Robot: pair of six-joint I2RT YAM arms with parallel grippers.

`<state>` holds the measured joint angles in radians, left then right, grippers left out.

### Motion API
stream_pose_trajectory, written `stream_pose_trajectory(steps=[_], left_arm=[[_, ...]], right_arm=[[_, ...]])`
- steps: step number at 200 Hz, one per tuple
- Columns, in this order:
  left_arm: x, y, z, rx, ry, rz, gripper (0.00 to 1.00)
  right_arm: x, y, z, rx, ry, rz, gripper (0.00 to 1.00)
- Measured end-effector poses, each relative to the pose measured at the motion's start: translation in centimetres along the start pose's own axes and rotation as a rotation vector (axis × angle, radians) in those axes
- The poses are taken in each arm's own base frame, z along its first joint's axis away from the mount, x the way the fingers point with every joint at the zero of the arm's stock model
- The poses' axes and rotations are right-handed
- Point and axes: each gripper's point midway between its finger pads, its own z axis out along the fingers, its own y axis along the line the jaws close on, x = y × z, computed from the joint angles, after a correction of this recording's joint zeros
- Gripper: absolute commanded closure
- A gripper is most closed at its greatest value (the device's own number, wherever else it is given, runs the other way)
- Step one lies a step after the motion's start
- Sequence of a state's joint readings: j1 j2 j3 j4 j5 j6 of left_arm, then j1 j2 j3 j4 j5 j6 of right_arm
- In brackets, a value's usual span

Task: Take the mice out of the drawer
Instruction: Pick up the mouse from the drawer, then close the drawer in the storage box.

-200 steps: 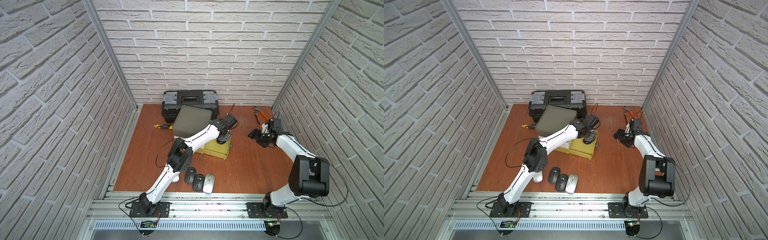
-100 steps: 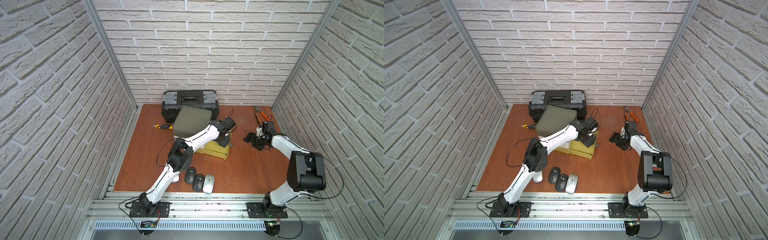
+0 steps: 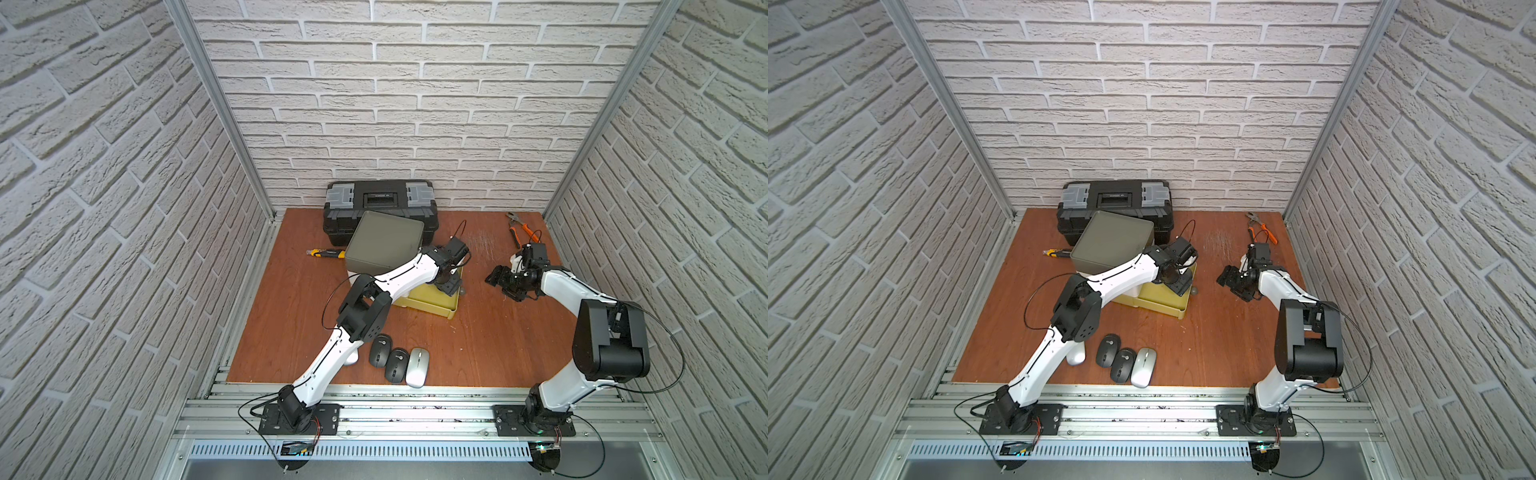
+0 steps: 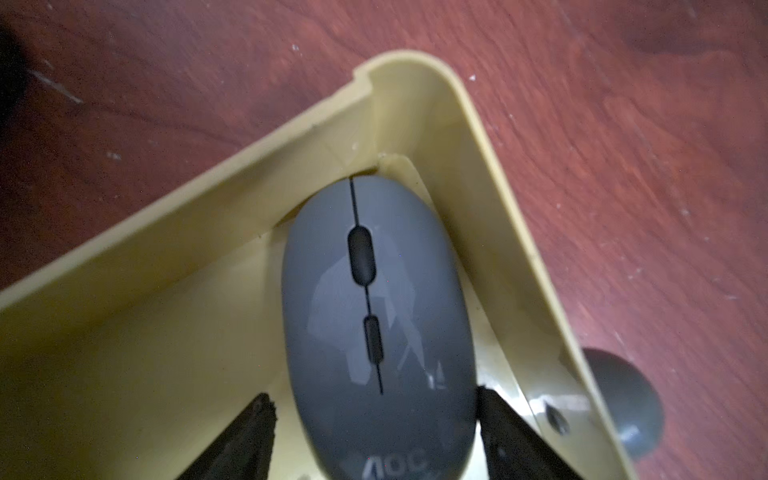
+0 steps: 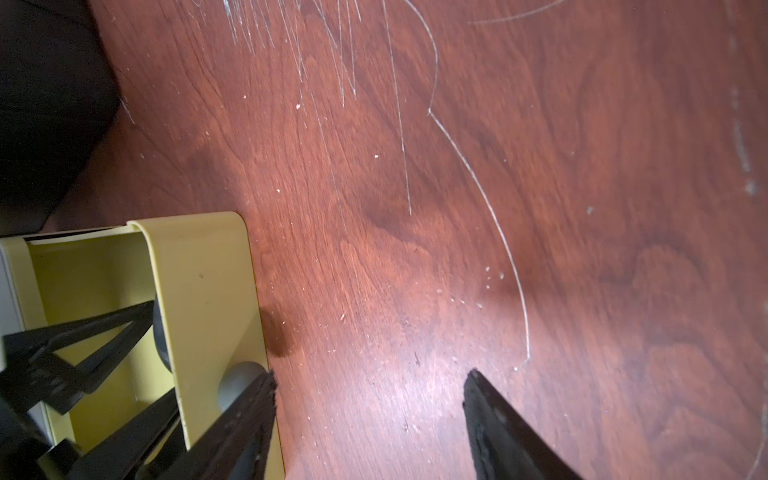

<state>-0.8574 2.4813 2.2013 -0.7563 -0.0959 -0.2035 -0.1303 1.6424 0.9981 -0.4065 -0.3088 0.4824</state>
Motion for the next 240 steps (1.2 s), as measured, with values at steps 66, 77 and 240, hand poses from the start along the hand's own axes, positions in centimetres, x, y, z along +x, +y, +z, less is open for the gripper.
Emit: stream_pose_trajectory(steps=[66,77,240], left_arm=[[-0.9,0.4,1.7,-0.025,-0.131,-0.041,0.25],[-1.1,0.4,1.8,-0.026,-0.15,-0.043,0.3],[-3.5,0.4,-16.5,0.054,-0.146,0.066,0.64]], right_arm=[[0.0,0.3,0.3,-0.006,0.0,-0.008,0.27],[0.0,0.3,0.4,-0.008,0.001,-0.01,0.27],[4.0,2.8,3.2,-0.012,0.105,-0.102,0.27]])
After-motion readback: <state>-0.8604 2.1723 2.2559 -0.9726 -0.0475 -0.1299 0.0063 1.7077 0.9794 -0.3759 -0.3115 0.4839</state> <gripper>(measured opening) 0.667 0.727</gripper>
